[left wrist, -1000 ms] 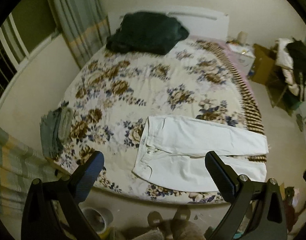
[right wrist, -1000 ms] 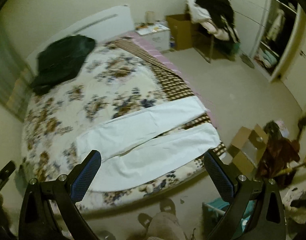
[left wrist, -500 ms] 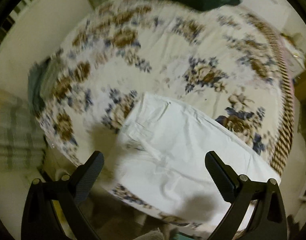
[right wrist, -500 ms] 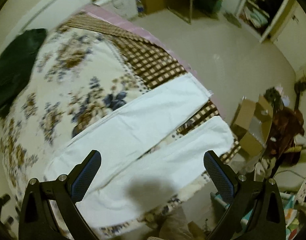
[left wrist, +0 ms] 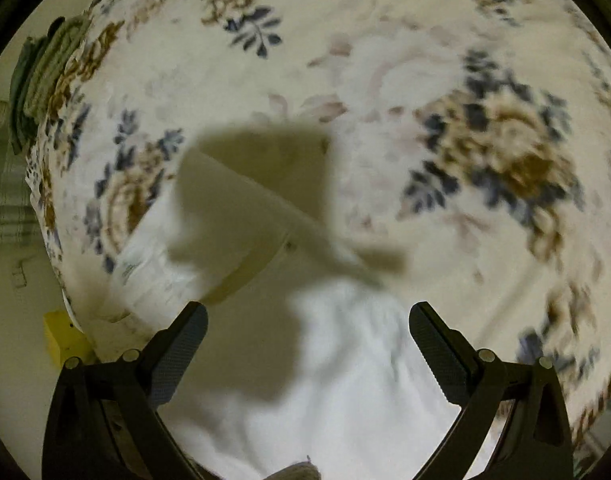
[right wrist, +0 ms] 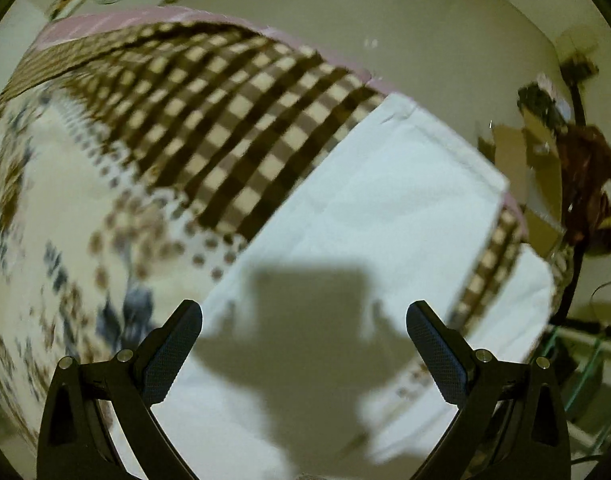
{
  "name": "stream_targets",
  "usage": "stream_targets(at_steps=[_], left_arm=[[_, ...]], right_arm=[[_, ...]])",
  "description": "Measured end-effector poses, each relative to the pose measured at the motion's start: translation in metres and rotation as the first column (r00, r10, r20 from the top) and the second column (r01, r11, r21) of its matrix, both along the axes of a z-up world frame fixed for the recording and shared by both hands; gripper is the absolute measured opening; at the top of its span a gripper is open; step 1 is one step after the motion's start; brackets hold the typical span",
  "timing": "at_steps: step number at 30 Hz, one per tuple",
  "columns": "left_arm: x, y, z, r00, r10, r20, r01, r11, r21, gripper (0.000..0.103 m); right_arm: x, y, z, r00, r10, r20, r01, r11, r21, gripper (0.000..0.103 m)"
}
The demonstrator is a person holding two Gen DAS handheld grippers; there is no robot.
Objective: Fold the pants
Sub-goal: 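Lower the left tool to the pants waistband while the right tool reaches the leg hems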
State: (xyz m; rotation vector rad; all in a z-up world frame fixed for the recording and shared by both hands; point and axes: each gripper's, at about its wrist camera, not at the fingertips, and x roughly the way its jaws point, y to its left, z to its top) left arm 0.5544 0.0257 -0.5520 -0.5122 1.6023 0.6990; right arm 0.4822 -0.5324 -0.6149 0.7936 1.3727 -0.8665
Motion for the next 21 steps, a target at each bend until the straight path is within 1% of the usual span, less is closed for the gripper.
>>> stream_targets(at_steps=[4, 7, 10, 11, 13, 14, 15, 16, 17, 18, 19, 20, 21], left_arm=[[0.019, 0.012, -0.030, 0.999, 0.042, -0.021, -0.041, 0.999, 0.025, 0.103], [0.025, 0.017, -0.045, 0.998, 0.040, -0.054, -0.037, 0.998, 0.048, 0.103], [0.028, 0.019, -0.056, 0.997, 0.029, -0.074, -0.025, 0.998, 0.061, 0.103], [0.029, 0.020, -0.058, 0.997, 0.026, -0.070, -0.021, 0.998, 0.065, 0.098], [0.029, 0.025, -0.058, 0.999, 0.019, -0.039, -0.017, 0.998, 0.064, 0.076], [0.029, 0.027, -0.056, 1.000, 0.020, -0.011, -0.019, 0.998, 0.060, 0.050], [0.028, 0.030, -0.054, 1.000, 0.022, -0.001, -0.022, 0.998, 0.066, 0.032], [0.027, 0.034, -0.053, 1.000, 0.025, 0.001, -0.025, 0.997, 0.074, 0.025], [0.025, 0.038, -0.050, 0.999, 0.036, 0.021, -0.037, 0.997, 0.066, 0.021], [0.022, 0.041, -0.048, 0.998, 0.045, 0.038, -0.047, 0.997, 0.058, 0.016], [0.018, 0.046, -0.042, 0.996, 0.058, 0.066, -0.061, 0.997, 0.044, 0.015], [0.014, 0.051, -0.036, 0.993, 0.070, 0.099, -0.073, 0.997, 0.025, 0.014], [0.010, 0.053, -0.031, 0.989, 0.076, 0.125, -0.078, 0.997, 0.011, 0.013]], right_arm=[[0.016, -0.017, -0.031, 0.999, -0.038, -0.021, 0.038, 0.999, 0.003, 0.103], [0.026, -0.029, -0.049, 0.997, -0.063, -0.048, 0.062, 0.998, -0.011, 0.103], [0.031, -0.036, -0.061, 0.994, -0.089, -0.066, 0.089, 0.996, -0.003, 0.103], [0.032, -0.037, -0.064, 0.993, -0.095, -0.071, 0.096, 0.995, 0.003, 0.103], [0.035, -0.039, -0.072, 0.992, -0.097, -0.080, 0.098, 0.995, 0.010, 0.100], [0.034, -0.039, -0.073, 0.992, -0.094, -0.086, 0.095, 0.995, 0.008, 0.096], [0.034, -0.038, -0.074, 0.992, -0.088, -0.090, 0.089, 0.996, 0.005, 0.091], [0.032, -0.038, -0.075, 0.993, -0.078, -0.094, 0.078, 0.997, 0.001, 0.087], [0.031, -0.037, -0.075, 0.993, -0.071, -0.095, 0.070, 0.998, -0.004, 0.076], [0.030, -0.037, -0.074, 0.994, -0.062, -0.093, 0.061, 0.998, -0.010, 0.063], [0.026, -0.034, -0.069, 0.994, -0.051, -0.091, 0.050, 0.999, -0.015, 0.054], [0.025, -0.030, -0.065, 0.995, -0.040, -0.093, 0.038, 0.999, -0.018, 0.031], [0.024, -0.028, -0.061, 0.995, -0.029, -0.092, 0.028, 0.999, -0.019, 0.011]])
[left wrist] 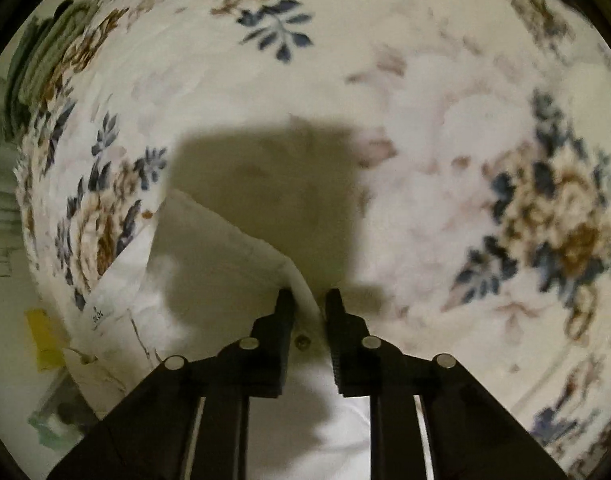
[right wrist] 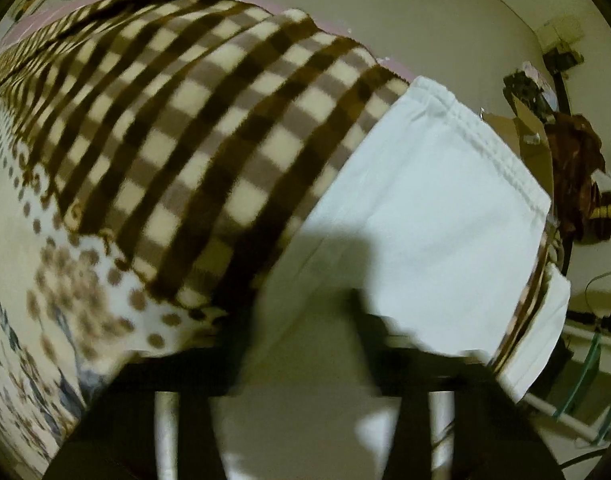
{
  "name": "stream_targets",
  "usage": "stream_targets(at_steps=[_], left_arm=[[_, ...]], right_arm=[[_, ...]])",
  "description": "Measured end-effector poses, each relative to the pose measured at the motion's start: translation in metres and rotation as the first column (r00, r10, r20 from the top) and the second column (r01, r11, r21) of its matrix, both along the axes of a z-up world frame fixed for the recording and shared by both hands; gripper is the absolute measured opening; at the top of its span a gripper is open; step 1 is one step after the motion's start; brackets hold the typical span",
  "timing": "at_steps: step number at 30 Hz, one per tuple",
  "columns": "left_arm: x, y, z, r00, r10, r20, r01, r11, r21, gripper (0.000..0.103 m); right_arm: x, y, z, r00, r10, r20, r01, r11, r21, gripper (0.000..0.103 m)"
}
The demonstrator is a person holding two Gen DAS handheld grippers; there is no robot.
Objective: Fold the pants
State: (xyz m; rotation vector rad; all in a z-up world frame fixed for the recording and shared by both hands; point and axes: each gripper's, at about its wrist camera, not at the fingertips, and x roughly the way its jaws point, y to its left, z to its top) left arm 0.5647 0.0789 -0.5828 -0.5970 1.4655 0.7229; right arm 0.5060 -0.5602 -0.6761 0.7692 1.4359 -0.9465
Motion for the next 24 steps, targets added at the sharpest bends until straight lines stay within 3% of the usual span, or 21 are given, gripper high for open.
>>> stream_targets(at_steps=[8, 12, 19, 24], left_arm=[[-0.048, 0.028, 0.059, 0.981, 0.026, 0.192, -0.003, 0.993, -0.120, 0.011], [-0.113, 0.015, 0.088, 0.956, 0.058, 0.287, -0.002, 0.982, -0.190, 0.011], [-0.197, 0.030, 0.125, 0.922, 0.098, 0.375, 0.012, 0.959, -0.282, 0.011], [-0.269, 0.039, 0.130, 0.927, 0.045, 0.373, 0.067, 0.957, -0.283, 0.011]], right_arm=[[-0.018, 0.022, 0.066, 0.989, 0.107, 0.105, -0.101, 0.993, -0.057, 0.005], [-0.047, 0.025, 0.104, 0.978, 0.131, 0.162, -0.119, 0.990, -0.082, 0.004], [-0.140, 0.027, 0.170, 0.952, 0.140, 0.273, -0.112, 0.987, -0.116, 0.004], [-0.213, 0.029, 0.182, 0.951, 0.120, 0.286, -0.089, 0.989, -0.120, 0.004]])
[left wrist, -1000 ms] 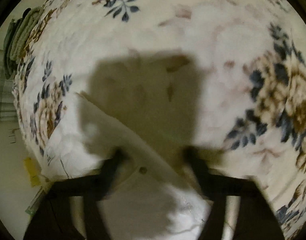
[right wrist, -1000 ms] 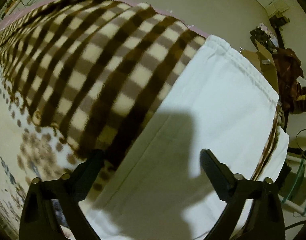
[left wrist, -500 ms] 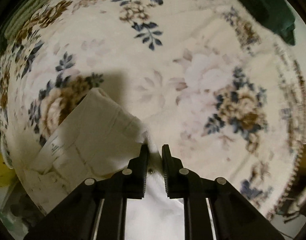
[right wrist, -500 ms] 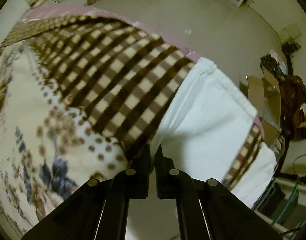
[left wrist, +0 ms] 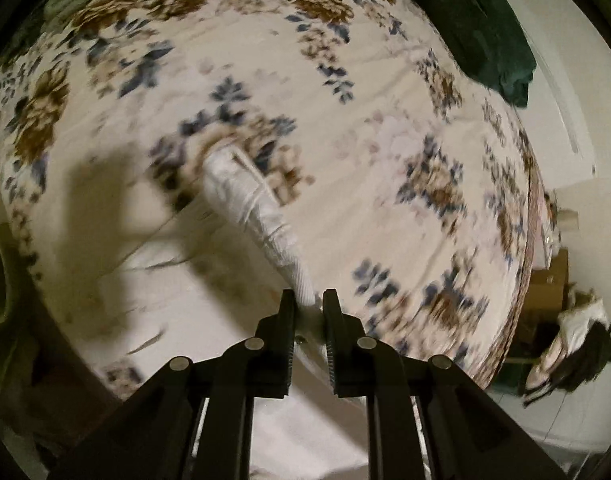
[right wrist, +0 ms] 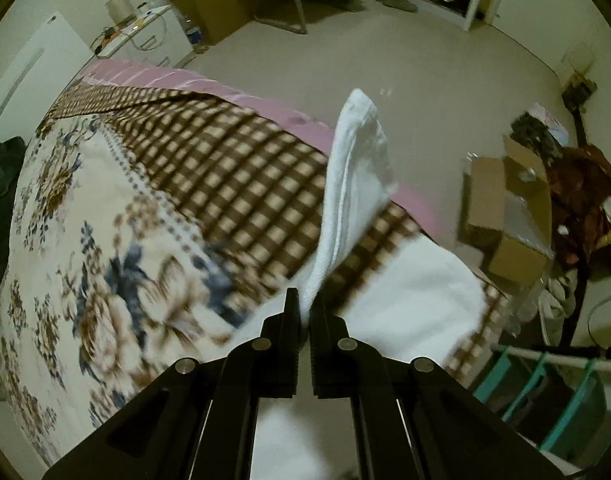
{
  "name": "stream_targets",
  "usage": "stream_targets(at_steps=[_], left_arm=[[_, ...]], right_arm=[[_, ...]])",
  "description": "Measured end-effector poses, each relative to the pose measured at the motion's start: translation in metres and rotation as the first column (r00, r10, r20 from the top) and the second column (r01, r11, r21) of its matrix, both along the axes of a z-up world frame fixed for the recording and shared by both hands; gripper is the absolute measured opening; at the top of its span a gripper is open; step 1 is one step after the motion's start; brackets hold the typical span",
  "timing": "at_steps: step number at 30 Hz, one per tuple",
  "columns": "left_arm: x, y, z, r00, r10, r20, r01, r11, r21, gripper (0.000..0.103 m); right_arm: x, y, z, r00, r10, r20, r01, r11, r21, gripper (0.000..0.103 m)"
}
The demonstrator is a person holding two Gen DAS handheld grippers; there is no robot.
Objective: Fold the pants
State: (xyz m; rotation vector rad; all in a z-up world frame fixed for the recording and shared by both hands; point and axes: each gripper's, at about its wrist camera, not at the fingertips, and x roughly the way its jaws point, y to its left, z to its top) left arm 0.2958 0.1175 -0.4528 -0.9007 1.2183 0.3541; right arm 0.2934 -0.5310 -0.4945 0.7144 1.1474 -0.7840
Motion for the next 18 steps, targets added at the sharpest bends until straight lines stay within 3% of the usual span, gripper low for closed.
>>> stream_targets(at_steps=[5, 10, 14, 18], left_arm=[[-0.058, 0.009, -0.039, 0.999, -0.009, -0.053, 0.009, 1.000, 0.007, 0.005], [-0.101, 0.017, -0.102, 0.990, 0.014, -0.140, -0.009, 0.999, 0.036, 0.005], [-0.124, 0.015, -0.147, 0.977, 0.024, -0.210, -0.016, 0.999, 0.040, 0.005], [-0.133, 0.012, -0.166, 0.974, 0.023, -0.227, -0.010, 0.998, 0.056, 0.005]], right_arm=[[-0.073, 0.005, -0.020, 0.999, -0.011, -0.042, 0.011, 1.000, 0.002, 0.004], [-0.124, 0.011, -0.068, 0.996, -0.004, -0.093, 0.005, 1.000, 0.020, 0.004], [-0.143, 0.013, -0.109, 0.989, 0.006, -0.148, -0.002, 1.000, 0.029, 0.004], [-0.148, 0.008, -0.136, 0.986, 0.001, -0.168, 0.008, 0.999, 0.049, 0.004]])
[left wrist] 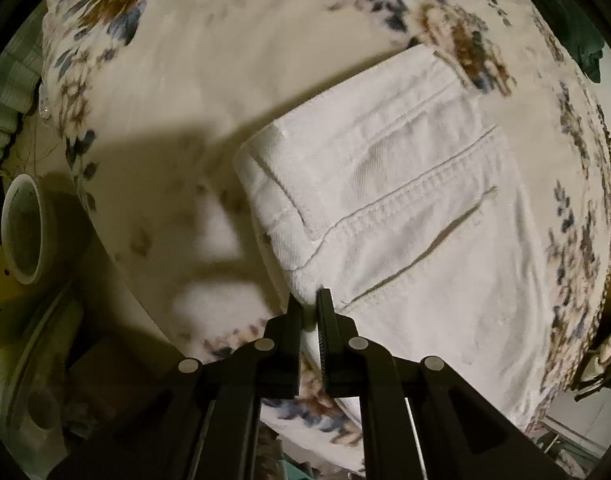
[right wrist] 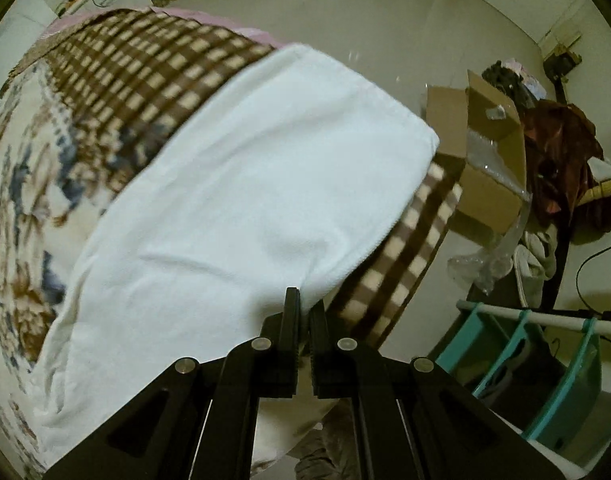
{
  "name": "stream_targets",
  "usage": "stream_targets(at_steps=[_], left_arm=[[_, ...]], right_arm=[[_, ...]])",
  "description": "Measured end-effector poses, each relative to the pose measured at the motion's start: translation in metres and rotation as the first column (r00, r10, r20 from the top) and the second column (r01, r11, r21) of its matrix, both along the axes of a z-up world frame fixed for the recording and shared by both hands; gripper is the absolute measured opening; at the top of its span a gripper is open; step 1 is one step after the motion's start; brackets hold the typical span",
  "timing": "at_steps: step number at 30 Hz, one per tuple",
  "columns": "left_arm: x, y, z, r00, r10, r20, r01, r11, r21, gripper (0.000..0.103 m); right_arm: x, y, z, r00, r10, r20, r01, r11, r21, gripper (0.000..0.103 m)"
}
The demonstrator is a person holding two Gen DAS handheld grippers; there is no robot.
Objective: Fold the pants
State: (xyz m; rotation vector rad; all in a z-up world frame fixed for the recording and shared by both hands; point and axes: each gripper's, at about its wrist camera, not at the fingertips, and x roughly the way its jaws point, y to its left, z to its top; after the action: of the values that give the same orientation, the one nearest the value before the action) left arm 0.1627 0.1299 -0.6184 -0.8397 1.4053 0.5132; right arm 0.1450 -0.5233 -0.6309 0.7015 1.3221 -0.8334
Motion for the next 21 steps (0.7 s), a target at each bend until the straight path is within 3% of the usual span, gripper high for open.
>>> stream_targets(at_steps=[2, 4, 6, 8, 10, 12, 13, 16, 21], left_arm=[[0.001, -0.003, 0.000, 1.000, -0.013, -0.002, 0.013, 1.000, 0.011, 0.006], [0.001, -0.007, 0.009, 0.999, -0.020, -0.028, 0.021, 0.999, 0.035, 0.009], [0.000, -0.018, 0.029, 0.999, -0.036, -0.027, 0.038, 0.997, 0.067, 0.009], [-0.001, -0.032, 0.048, 0.998, -0.065, -0.010, 0.066, 0.994, 0.091, 0.011], [-0.001, -0.057, 0.070, 0.992, -0.123, 0.013, 0.121, 0.985, 0.124, 0.028], [0.004, -0.090, 0.085, 0.981, -0.190, 0.045, 0.182, 0.972, 0.146, 0.059], [0.007, -0.105, 0.089, 0.973, -0.223, 0.062, 0.210, 0.964, 0.160, 0.064], [0.025, -0.152, 0.095, 0.929, -0.358, 0.096, 0.330, 0.918, 0.221, 0.068], [0.063, -0.224, 0.081, 0.860, -0.498, 0.113, 0.466, 0.856, 0.223, 0.068]], right_arm=[[-0.002, -0.005, -0.012, 1.000, 0.005, -0.004, -0.005, 1.000, 0.031, 0.006], [-0.009, -0.015, -0.024, 1.000, -0.008, 0.008, 0.007, 0.995, 0.103, 0.017], [-0.022, -0.026, -0.027, 0.999, -0.037, 0.025, 0.033, 0.987, 0.156, 0.056], [-0.038, -0.038, -0.022, 0.994, -0.071, 0.079, 0.056, 0.982, 0.182, 0.071], [-0.056, -0.052, -0.015, 0.987, -0.109, 0.121, 0.085, 0.978, 0.189, 0.071], [-0.071, -0.066, -0.010, 0.978, -0.146, 0.151, 0.117, 0.976, 0.186, 0.071], [-0.077, -0.076, -0.006, 0.971, -0.169, 0.167, 0.137, 0.973, 0.184, 0.071], [-0.082, -0.104, -0.003, 0.957, -0.214, 0.196, 0.182, 0.969, 0.168, 0.071], [-0.060, -0.153, 0.001, 0.957, -0.192, 0.219, 0.177, 0.980, 0.089, 0.071]])
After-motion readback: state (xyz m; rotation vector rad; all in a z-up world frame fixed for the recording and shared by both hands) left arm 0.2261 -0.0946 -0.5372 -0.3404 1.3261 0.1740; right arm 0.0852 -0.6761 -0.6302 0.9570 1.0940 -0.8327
